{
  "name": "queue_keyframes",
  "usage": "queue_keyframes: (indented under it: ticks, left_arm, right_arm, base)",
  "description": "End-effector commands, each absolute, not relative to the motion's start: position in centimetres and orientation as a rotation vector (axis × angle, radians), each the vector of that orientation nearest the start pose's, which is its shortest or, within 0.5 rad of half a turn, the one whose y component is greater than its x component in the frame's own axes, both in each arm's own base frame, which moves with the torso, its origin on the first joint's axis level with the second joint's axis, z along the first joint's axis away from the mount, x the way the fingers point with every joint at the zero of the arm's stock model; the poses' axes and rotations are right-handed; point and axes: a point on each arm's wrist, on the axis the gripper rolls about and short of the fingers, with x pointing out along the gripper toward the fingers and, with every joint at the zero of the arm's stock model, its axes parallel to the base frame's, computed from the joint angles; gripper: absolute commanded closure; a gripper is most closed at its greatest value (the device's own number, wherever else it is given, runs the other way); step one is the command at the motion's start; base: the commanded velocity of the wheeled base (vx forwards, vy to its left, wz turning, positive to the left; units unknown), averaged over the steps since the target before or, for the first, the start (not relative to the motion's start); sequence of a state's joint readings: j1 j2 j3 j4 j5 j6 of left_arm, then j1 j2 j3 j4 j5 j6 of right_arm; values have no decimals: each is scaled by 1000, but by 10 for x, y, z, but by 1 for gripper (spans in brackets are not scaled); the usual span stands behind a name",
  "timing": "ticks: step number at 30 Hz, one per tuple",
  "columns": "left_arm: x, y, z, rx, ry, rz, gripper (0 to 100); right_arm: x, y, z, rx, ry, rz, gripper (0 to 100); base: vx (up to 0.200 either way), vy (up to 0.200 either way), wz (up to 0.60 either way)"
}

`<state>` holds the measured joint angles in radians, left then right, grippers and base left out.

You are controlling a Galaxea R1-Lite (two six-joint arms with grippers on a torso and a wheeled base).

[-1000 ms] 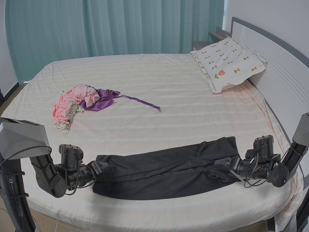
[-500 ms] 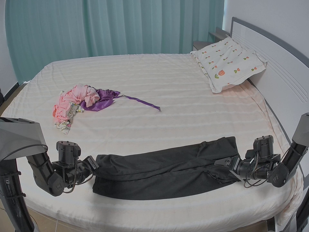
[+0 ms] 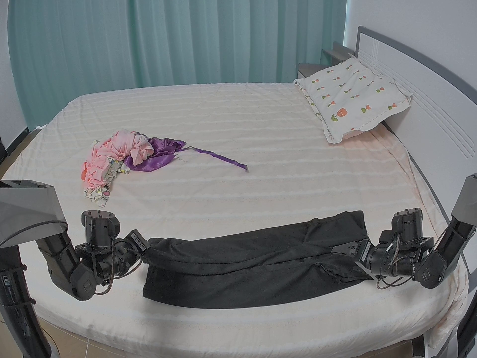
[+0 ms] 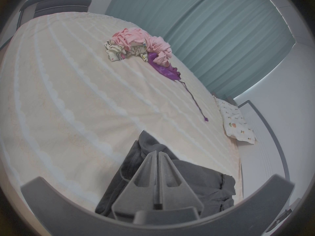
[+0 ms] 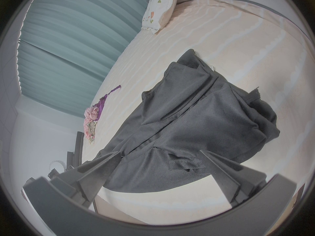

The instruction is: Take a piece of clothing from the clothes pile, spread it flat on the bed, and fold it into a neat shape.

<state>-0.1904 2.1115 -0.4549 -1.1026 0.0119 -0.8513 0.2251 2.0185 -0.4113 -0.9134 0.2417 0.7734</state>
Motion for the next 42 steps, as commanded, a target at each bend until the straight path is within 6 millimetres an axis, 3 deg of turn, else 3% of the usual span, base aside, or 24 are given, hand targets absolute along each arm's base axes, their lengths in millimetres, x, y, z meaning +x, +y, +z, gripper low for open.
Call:
queue_keyframes:
  ticks: [1, 5, 11, 20, 30, 42]
  left_arm:
    - [296, -57, 29, -783, 552, 56, 100]
    - [296, -57, 30, -786, 538, 53, 100]
    - [298, -57, 31, -808, 505, 61, 100]
    - [298, -57, 31, -807, 502, 60, 100]
    - [298, -57, 32, -808, 498, 59, 100]
    - [298, -57, 32, -807, 497, 60, 100]
  right_arm:
    - [271, 66, 29, 737, 826, 147, 0]
    - [273, 66, 28, 731, 820, 122, 0]
    - [293, 70, 33, 829, 752, 31, 0]
    - [313, 78, 10, 808, 728, -76, 0]
    - [339, 80, 2, 830, 657, -141, 0]
    - [349, 78, -4, 821, 629, -180, 0]
  base:
    - [0, 0, 0]
    - [0, 0, 0]
    - [0, 0, 0]
    - [0, 0, 0]
    - [0, 0, 0]
    - [0, 0, 0]
